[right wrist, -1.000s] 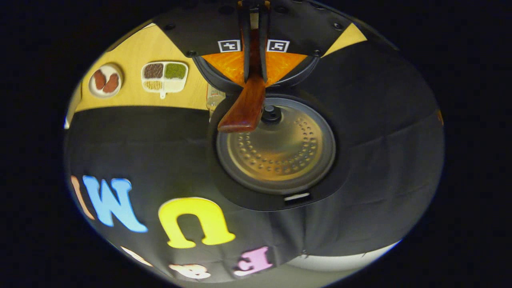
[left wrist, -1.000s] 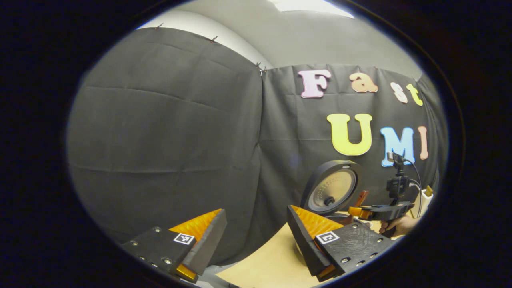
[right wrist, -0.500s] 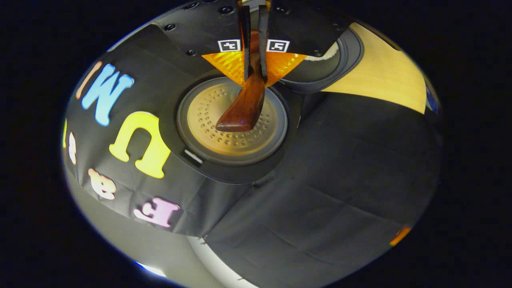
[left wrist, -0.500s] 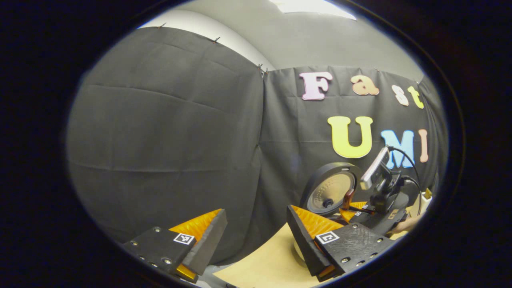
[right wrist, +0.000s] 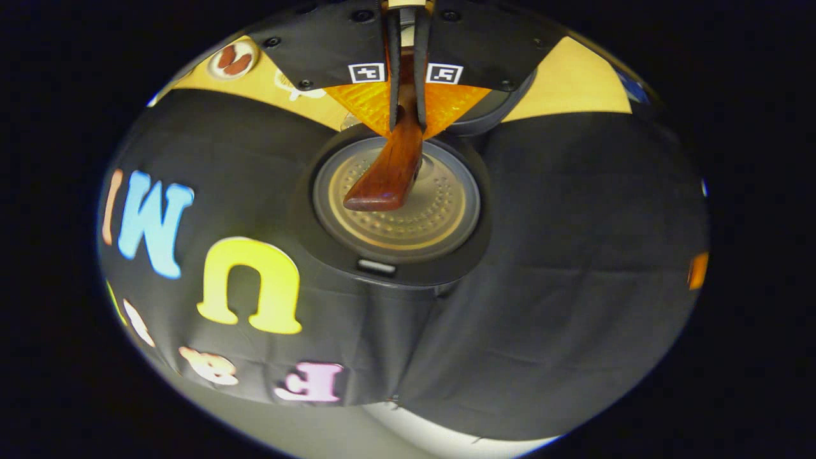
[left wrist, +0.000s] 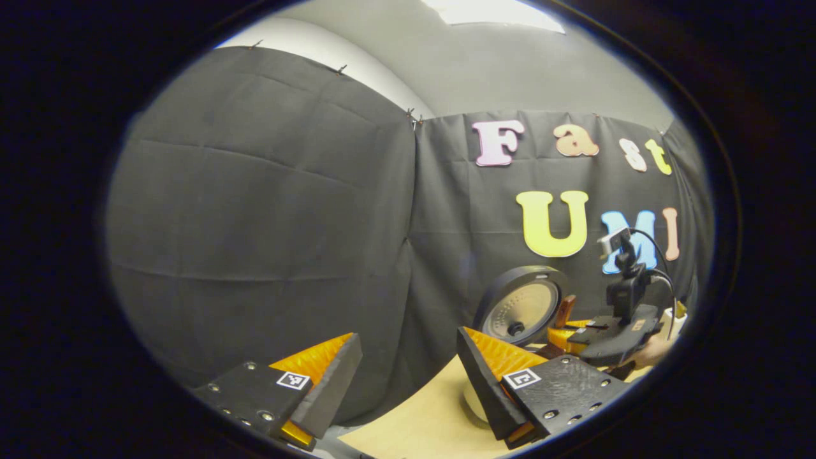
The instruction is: Close the left gripper, press the button to open the rice cooker; take a wooden spoon from the chopstick holder with the right hand, scoop a spoonful of rice and pour it into the rice cooker, then put the wooden spoon back into the chopstick holder.
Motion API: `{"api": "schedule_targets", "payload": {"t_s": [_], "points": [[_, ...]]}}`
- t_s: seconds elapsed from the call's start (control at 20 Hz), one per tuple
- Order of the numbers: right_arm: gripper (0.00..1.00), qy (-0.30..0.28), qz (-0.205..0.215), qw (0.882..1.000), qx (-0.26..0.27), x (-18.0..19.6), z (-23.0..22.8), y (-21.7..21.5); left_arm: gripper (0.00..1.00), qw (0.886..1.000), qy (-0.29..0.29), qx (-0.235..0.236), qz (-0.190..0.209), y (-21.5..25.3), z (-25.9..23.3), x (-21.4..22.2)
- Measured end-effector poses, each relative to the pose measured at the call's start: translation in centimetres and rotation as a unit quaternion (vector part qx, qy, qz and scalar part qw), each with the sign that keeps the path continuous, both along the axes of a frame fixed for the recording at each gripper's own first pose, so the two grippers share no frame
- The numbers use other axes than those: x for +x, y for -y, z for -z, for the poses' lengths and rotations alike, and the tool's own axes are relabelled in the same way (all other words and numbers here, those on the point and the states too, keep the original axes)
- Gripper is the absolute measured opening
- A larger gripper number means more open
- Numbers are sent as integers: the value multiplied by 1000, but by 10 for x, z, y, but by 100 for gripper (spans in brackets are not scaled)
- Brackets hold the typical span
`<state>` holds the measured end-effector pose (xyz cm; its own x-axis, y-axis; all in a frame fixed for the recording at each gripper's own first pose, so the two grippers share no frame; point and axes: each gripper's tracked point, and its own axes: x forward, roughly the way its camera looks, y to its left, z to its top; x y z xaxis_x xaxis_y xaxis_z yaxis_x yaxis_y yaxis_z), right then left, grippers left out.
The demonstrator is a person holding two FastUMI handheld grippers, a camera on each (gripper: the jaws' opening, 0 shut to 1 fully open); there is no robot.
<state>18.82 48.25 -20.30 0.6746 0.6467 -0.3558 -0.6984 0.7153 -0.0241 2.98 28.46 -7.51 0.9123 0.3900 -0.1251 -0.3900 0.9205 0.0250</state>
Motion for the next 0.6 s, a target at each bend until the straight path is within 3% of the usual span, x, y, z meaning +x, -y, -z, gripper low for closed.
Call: {"api": "schedule_targets", "payload": {"t_s": [0.25,0.3,0.6], "points": [[13,-54,73,992,90,18,-34,49,92,1000,5,-1,22,22,-7,8],[10,-58,87,989,103,22,-40,61,92,1000,6,1,28,28,-9,12],[10,-51,167,977,119,40,-58,146,94,997,19,-1,69,62,-20,28]]}}
